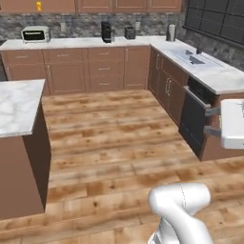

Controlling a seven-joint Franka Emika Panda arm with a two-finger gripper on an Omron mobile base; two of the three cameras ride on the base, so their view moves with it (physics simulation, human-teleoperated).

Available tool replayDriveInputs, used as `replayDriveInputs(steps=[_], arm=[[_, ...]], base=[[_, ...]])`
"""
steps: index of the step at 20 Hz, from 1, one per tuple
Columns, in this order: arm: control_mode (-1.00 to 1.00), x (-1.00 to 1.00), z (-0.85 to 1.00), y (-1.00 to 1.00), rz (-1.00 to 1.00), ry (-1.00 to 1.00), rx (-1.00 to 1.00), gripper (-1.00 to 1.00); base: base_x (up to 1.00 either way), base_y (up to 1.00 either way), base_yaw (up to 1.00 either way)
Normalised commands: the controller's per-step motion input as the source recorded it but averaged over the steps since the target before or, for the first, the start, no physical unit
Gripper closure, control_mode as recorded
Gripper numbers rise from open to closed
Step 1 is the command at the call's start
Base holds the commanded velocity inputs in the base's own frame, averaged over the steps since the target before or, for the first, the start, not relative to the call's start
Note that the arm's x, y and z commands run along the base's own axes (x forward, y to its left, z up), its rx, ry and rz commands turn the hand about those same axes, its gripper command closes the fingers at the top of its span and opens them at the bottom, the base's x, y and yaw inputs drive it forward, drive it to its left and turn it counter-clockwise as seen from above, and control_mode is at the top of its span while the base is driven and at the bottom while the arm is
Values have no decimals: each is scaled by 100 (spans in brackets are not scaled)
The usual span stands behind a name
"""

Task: Open the cabinet directly in front. Then move the liquor and the cup to the dining counter with the candle on it.

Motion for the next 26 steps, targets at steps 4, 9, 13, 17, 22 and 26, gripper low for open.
replayDriveInputs(steps=[4, 9, 13, 17, 22, 26], arm=[[100, 0, 0, 0, 0, 0, 0, -100], [100, 0, 0, 0, 0, 0, 0, -100], [100, 0, 0, 0, 0, 0, 0, -100], [100, 0, 0, 0, 0, 0, 0, -100], [100, 0, 0, 0, 0, 0, 0, -100], [100, 0, 0, 0, 0, 0, 0, -100]], base=[[100, -18, 0], [100, -19, 0], [100, -19, 0], [100, -19, 0], [100, -17, 0], [100, -14, 0]])
